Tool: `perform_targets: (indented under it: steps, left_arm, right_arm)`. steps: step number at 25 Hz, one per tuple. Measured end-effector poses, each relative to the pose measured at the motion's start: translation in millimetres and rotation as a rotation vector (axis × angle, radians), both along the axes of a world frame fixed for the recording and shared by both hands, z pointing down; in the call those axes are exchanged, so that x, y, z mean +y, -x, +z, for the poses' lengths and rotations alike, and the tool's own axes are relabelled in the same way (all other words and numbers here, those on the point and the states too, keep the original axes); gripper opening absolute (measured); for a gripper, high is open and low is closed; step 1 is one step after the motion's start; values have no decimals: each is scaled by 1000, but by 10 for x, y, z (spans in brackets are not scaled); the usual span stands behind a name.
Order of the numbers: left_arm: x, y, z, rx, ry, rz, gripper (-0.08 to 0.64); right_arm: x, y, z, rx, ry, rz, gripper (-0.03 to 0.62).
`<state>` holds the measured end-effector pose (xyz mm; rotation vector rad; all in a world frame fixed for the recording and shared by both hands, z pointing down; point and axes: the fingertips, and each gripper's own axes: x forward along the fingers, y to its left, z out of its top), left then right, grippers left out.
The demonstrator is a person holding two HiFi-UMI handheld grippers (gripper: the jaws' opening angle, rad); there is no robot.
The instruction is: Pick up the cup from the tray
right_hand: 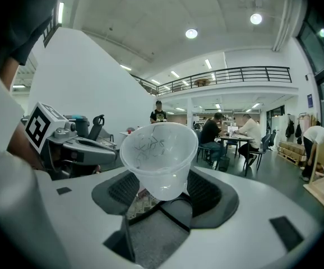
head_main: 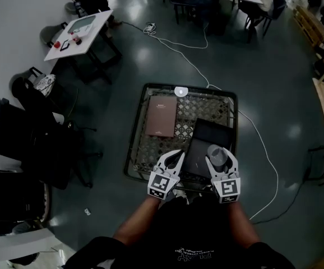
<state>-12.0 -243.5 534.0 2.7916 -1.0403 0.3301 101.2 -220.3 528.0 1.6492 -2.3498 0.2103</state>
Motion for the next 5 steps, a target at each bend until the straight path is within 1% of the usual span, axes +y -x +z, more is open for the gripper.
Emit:
perform_targets:
  steps: [5]
  left_arm:
    - [-12,43,-50,3,-8,-2,11]
  right_arm:
    - [43,14,136,-6,23,2,273]
